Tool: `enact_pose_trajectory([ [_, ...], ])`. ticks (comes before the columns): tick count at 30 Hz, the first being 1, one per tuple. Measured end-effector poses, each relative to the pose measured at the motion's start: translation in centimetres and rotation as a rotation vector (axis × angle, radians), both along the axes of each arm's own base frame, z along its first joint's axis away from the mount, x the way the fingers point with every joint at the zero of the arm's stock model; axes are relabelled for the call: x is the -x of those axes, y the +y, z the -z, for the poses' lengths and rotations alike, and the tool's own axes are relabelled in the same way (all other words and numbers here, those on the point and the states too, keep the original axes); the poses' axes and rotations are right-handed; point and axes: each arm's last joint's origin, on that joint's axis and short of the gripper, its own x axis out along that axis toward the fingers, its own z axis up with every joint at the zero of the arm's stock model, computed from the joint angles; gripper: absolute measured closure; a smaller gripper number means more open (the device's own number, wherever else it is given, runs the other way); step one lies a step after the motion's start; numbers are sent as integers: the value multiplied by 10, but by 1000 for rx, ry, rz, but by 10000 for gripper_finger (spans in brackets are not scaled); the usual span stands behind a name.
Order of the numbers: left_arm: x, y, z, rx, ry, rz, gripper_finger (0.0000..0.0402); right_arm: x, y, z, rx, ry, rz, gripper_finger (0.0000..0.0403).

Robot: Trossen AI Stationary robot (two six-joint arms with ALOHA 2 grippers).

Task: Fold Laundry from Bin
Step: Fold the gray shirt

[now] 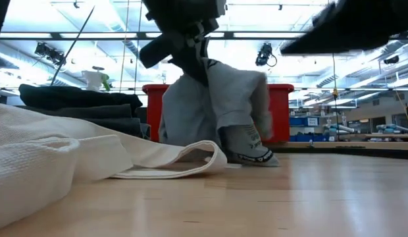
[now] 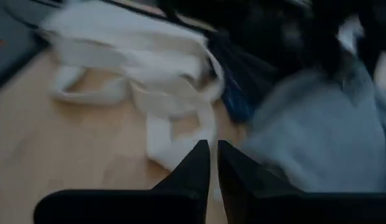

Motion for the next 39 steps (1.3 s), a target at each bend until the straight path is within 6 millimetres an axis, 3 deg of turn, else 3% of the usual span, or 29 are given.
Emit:
enact_pose_trajectory([
  [5, -1, 5, 9, 27, 22, -59, 359, -9, -1, -6, -21, -15, -161, 326],
  [11, -3, 11, 11, 70, -5, -133, 360, -27, -15, -8, -274, -115, -78, 262],
  [18, -1, 11, 12, 104, -17, -186, 360, -81, -6, 25, -252, -57, -40, 274],
  [22, -1, 10, 11, 131, -35, -218, 360, -105, -5, 43, -250, -68, 68, 290],
  [26, 1, 5, 12, 162, -31, -229, 360, -110, -28, 68, -294, -64, 245, 306],
  [30, 3, -2, 13, 181, -19, -225, 360, -100, -52, 84, -315, -111, 367, 327],
  [34, 4, -10, 13, 177, -16, -197, 360, -90, -74, 93, -242, -131, 471, 347],
  [39, 3, -20, 12, 193, -19, -129, 352, -95, -102, 94, -195, -113, 503, 359],
])
